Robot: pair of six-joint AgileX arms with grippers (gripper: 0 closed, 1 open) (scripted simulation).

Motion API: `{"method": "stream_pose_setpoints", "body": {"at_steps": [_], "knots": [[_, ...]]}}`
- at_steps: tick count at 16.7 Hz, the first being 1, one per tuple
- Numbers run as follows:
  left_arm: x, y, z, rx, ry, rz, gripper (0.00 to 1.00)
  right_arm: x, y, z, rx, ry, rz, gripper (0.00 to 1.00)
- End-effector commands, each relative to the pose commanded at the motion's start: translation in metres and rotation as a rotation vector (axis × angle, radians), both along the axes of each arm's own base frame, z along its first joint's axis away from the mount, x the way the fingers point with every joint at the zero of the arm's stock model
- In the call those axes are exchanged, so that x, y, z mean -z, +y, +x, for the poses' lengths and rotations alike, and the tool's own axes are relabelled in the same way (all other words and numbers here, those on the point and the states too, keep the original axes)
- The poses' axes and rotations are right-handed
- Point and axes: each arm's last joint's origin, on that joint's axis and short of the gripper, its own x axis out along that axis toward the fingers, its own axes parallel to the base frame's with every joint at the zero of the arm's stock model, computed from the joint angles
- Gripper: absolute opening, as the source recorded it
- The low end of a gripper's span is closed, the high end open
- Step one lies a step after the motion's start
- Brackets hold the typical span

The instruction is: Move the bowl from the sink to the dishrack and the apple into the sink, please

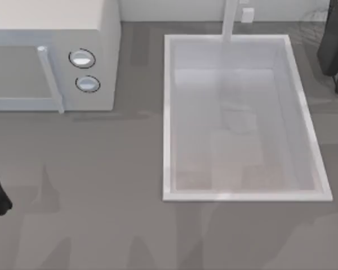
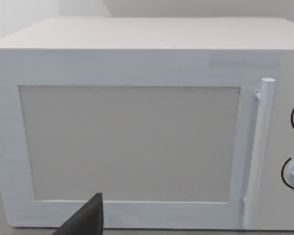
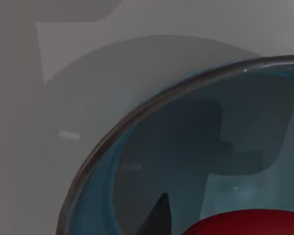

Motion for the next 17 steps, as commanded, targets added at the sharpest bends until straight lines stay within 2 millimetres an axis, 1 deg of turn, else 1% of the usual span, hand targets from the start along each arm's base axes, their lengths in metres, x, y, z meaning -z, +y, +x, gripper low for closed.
{"method": "stream_pose_setpoints", "body": {"at_steps": [4, 8, 9, 14, 17], "knots": [[0.000, 0.000, 0.000, 0.000, 0.000, 0.000, 1.00, -0.027, 0.000, -0.001, 0.004, 0.005, 0.003, 0.00], [0.000, 0.000, 0.000, 0.000, 0.000, 0.000, 1.00, -0.060, 0.001, -0.005, 0.002, -0.007, 0.001, 0.00], [0.000, 0.000, 0.000, 0.000, 0.000, 0.000, 1.00, -0.063, 0.002, -0.005, 0.001, -0.011, 0.000, 0.00], [0.000, 0.000, 0.000, 0.000, 0.000, 0.000, 1.00, -0.061, 0.004, -0.003, -0.007, -0.016, -0.002, 0.00], [0.000, 0.000, 0.000, 0.000, 0.000, 0.000, 1.00, -0.060, 0.022, 0.008, -0.062, -0.093, -0.037, 0.00]]}}
